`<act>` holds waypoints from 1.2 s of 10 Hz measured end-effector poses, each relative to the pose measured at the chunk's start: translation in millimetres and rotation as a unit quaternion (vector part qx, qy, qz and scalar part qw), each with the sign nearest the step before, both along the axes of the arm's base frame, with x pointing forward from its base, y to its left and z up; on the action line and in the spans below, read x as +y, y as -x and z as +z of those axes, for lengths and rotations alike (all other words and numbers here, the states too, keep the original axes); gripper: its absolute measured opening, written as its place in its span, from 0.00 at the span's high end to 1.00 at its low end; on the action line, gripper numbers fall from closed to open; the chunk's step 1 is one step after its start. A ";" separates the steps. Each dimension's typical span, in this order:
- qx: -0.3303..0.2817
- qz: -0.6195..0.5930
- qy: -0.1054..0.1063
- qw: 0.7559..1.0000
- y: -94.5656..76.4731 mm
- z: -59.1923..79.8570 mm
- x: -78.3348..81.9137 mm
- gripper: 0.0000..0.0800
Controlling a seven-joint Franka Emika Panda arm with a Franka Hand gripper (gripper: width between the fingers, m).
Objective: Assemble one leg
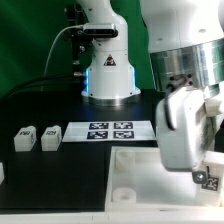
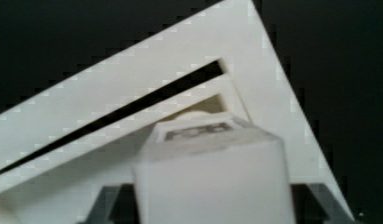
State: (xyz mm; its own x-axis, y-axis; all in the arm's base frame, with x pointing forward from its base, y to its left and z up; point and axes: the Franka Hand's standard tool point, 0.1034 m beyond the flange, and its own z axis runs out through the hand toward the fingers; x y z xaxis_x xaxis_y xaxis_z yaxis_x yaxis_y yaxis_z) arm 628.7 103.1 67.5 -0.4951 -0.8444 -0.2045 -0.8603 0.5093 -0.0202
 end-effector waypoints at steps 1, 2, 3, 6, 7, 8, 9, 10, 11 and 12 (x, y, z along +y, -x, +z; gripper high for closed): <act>0.004 -0.009 0.002 1.000 1.1 -0.2 -2.7 0.62; 0.007 -0.021 0.002 1.000 1.4 -0.6 -3.7 0.58; 0.007 -0.019 0.002 1.000 2.2 -1.9 -3.6 0.41; 0.008 -0.012 -0.003 1.000 12.5 6.7 9.7 0.20; 0.006 -0.015 -0.011 1.000 13.2 19.8 17.9 0.20; -0.003 -0.011 -0.017 1.000 10.4 33.8 26.4 0.19; -0.003 -0.004 -0.014 1.000 11.3 30.5 23.8 0.19; 0.000 -0.005 -0.012 1.000 12.5 26.2 22.6 0.19; -0.001 -0.004 -0.012 1.000 12.3 26.6 23.1 0.19; 0.000 -0.004 -0.012 1.000 12.5 26.1 22.9 0.19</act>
Offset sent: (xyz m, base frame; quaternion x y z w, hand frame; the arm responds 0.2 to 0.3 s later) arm 0.0000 0.0000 0.0000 0.0000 0.0000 0.0000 1.0000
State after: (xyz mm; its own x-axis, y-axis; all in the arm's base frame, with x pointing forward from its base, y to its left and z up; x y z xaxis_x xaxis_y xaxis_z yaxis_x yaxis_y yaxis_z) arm 616.2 126.0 93.6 -0.5025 -0.8349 -0.2247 -0.8558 0.5173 -0.0082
